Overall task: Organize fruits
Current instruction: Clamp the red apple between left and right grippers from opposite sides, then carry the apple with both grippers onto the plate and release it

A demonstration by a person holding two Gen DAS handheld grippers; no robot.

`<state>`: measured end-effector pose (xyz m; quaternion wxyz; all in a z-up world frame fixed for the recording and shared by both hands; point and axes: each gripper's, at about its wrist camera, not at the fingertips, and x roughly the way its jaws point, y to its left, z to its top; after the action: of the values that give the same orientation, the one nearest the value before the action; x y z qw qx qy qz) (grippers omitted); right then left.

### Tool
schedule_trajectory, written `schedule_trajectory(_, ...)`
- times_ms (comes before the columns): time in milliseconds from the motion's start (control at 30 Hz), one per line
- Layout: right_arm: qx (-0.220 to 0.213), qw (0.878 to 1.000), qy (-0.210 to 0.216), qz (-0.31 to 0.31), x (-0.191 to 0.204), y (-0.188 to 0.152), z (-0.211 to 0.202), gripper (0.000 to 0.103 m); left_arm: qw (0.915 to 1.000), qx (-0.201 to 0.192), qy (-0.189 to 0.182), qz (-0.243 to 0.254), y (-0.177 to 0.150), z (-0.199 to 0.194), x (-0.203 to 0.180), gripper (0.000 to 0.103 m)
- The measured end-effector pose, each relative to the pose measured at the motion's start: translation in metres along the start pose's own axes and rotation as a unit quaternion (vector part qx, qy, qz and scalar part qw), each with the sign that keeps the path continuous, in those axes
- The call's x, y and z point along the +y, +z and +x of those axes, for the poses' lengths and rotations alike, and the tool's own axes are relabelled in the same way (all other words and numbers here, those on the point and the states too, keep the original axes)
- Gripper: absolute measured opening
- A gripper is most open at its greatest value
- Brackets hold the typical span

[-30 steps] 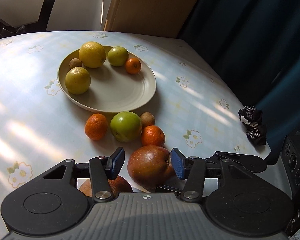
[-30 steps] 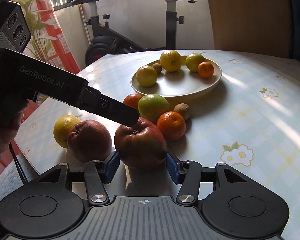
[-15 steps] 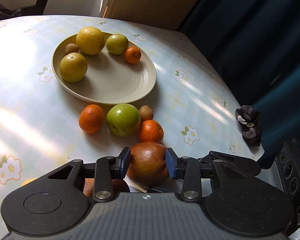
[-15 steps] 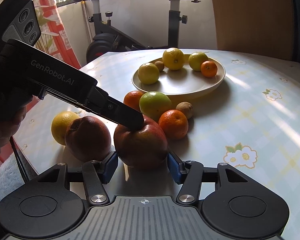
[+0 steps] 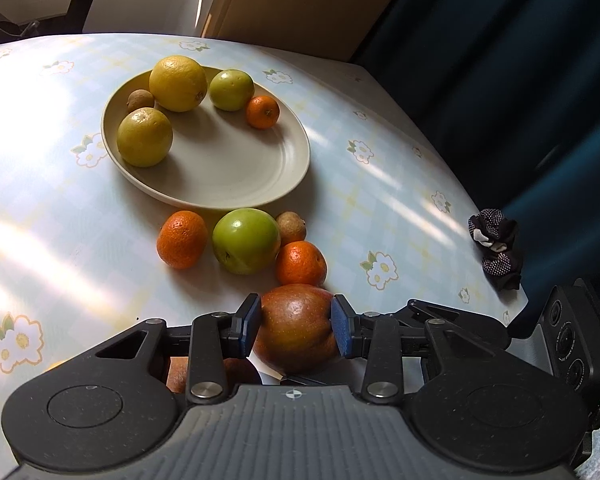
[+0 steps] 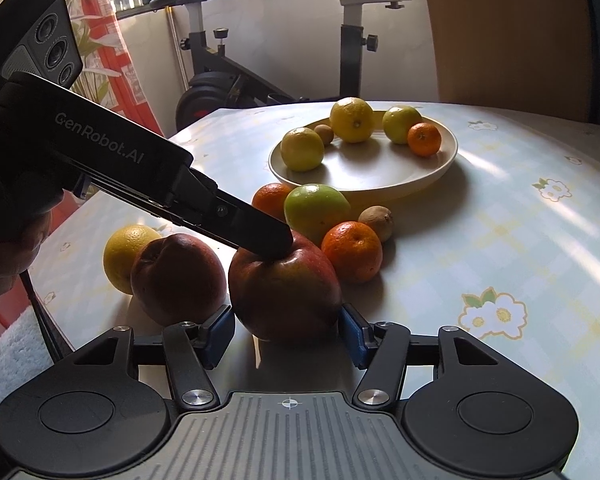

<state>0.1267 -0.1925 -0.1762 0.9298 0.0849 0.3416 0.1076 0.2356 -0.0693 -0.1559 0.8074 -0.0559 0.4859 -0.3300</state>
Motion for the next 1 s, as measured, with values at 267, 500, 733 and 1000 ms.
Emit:
schedule_trajectory(267, -0.021, 1.000, 0.007, -0.002, 0.004, 0.011, -0.013, 0.053, 0.9998, -0.016, -0.004, 0.011, 0.004, -0.015, -0.006, 0.040)
schedule_trajectory(500, -0.047, 0.999, 0.015, -0.018, -0.001, 0.041, -0.020, 0.053, 0.9987, -0.045, -0.010, 0.020, 0.022, -0.036, -0.011, 0.040)
schedule_trajectory(733, -0.062, 0.997, 0.017, -0.049, -0.015, 0.084, -0.008, 0.053, 0.9965, -0.074, 0.006, 0.039, 0.061, -0.043, -0.017, 0.040)
schedule_trajectory(1000, -0.043, 0.998, 0.010, -0.055, -0.040, 0.122, 0.027, 0.053, 0.9958, -0.074, 0.022, 0.048, 0.104, -0.023, -0.006, 0.040)
